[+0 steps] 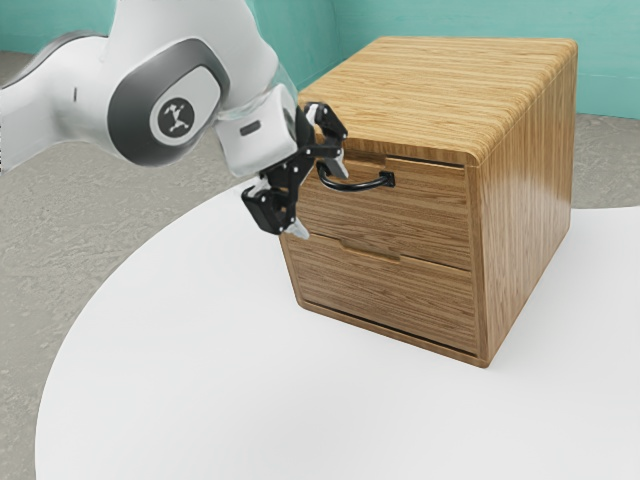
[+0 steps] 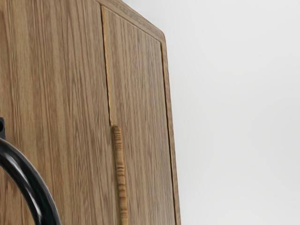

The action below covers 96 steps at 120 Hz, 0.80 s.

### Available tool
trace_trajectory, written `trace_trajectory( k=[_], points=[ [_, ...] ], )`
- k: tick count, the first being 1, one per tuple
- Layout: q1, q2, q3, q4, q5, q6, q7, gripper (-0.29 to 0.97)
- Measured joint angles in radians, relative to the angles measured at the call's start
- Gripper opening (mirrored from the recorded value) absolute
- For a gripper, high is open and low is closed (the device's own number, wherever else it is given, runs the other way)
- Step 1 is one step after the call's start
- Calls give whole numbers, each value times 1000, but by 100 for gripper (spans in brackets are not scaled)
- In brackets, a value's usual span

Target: Pull the drawer handle with one arm to open the drawer

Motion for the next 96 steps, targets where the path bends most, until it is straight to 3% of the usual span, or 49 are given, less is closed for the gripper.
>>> trace_trajectory(
  k=[55, 96],
  points=[
    [4, 9, 3, -35, -6, 19, 57, 68],
    [14, -118, 2, -196, -5, 77, 75, 68]
  ],
)
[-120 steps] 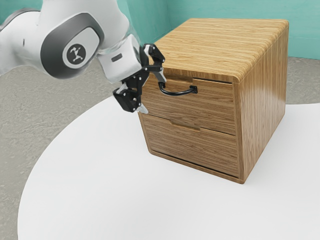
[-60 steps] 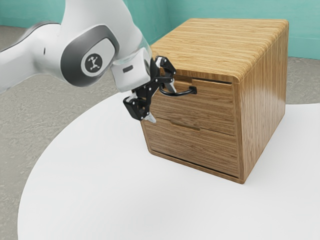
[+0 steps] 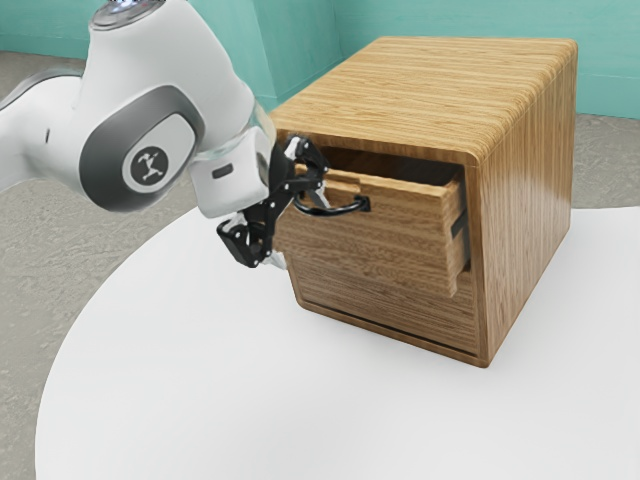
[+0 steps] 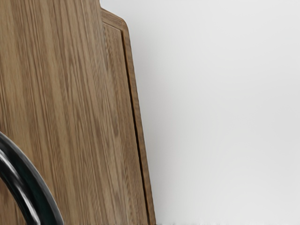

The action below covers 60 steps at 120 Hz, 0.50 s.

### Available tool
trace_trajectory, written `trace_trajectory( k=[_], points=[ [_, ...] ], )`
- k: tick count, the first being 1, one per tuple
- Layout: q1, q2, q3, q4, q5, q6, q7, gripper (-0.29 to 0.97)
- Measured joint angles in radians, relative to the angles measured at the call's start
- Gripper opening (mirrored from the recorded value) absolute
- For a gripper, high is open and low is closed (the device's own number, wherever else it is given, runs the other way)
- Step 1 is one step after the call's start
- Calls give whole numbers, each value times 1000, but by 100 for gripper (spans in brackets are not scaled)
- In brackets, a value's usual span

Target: Pull the drawer handle with one arm to open the drawer

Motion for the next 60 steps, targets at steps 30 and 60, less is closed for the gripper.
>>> trace_trajectory(
  k=[30, 60],
  points=[
    [1, -91, -1, -98, 0, 20, 3, 70],
    [3, -178, -2, -203, -1, 38, 1, 65]
  ],
)
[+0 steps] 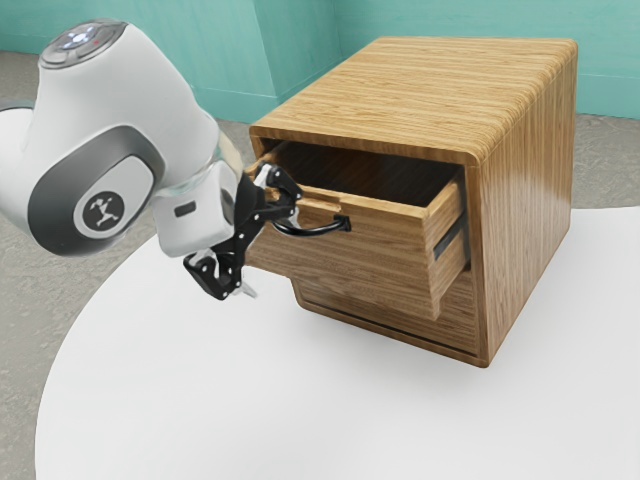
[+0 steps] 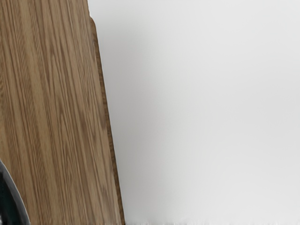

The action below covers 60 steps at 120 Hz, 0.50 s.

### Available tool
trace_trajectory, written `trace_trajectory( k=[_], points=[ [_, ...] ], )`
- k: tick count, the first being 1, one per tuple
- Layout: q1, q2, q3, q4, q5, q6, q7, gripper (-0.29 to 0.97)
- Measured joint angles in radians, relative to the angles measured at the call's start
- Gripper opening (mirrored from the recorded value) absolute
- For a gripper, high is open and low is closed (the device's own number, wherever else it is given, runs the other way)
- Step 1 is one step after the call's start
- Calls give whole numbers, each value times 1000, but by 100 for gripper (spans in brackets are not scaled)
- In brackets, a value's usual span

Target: Pull the drawer handle with one arm to open the drawer

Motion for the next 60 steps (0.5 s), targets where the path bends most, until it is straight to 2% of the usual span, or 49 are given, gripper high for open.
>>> trace_trajectory(
  k=[22, 37, 60],
  points=[
    [-1, -76, 0, -77, 0, 8, -2, 67],
    [-1, -139, 0, -124, 0, 13, -5, 62],
    [-1, -222, 0, -192, -7, 15, -10, 67]
  ],
)
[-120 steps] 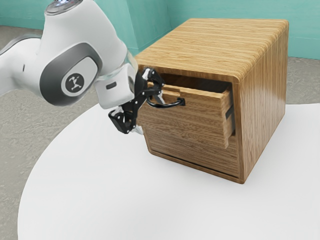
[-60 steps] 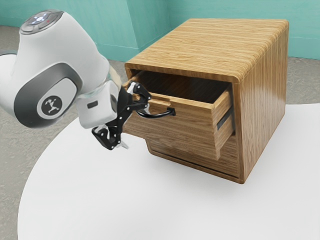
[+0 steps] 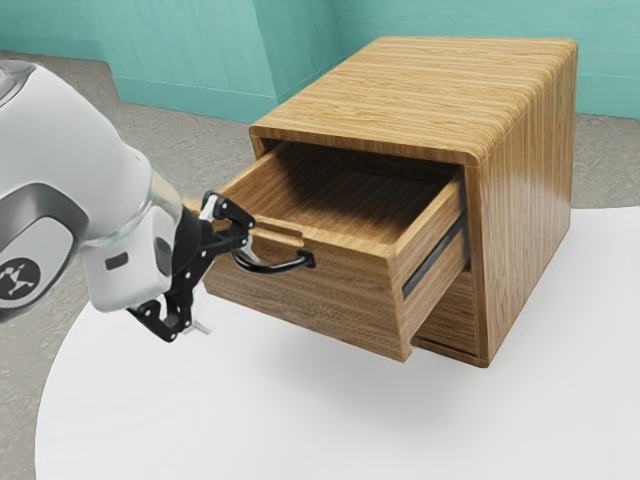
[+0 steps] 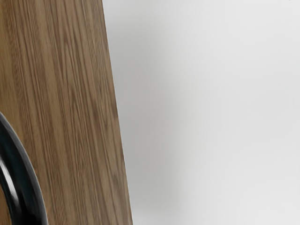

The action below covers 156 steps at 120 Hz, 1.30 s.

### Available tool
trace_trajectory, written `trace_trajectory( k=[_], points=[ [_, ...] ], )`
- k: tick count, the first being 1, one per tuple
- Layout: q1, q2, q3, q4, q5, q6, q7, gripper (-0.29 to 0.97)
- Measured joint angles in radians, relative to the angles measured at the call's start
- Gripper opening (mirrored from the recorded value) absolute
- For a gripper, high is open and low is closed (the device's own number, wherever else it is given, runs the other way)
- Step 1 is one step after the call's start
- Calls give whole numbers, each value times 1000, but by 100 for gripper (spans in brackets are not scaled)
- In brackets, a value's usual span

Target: Pull the drawer handle with one arm to open the drawer

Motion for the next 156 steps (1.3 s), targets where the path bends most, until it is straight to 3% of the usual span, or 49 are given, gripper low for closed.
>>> trace_trajectory(
  k=[13, 24, 37, 66, 77, 103, 156],
  points=[
    [-2, -41, 0, -37, -3, -1, -3, 67],
    [-3, -60, -1, -58, -6, -2, -7, 76],
    [-4, -99, -3, -78, -11, -8, -10, 65],
    [0, -138, -79, -96, -36, -26, -20, 67],
    [7, -158, -92, -97, -49, -39, -25, 53],
    [6, -167, -88, -100, -55, -72, -35, 65],
    [3, -213, -47, -97, -50, -121, -46, 67]
  ],
)
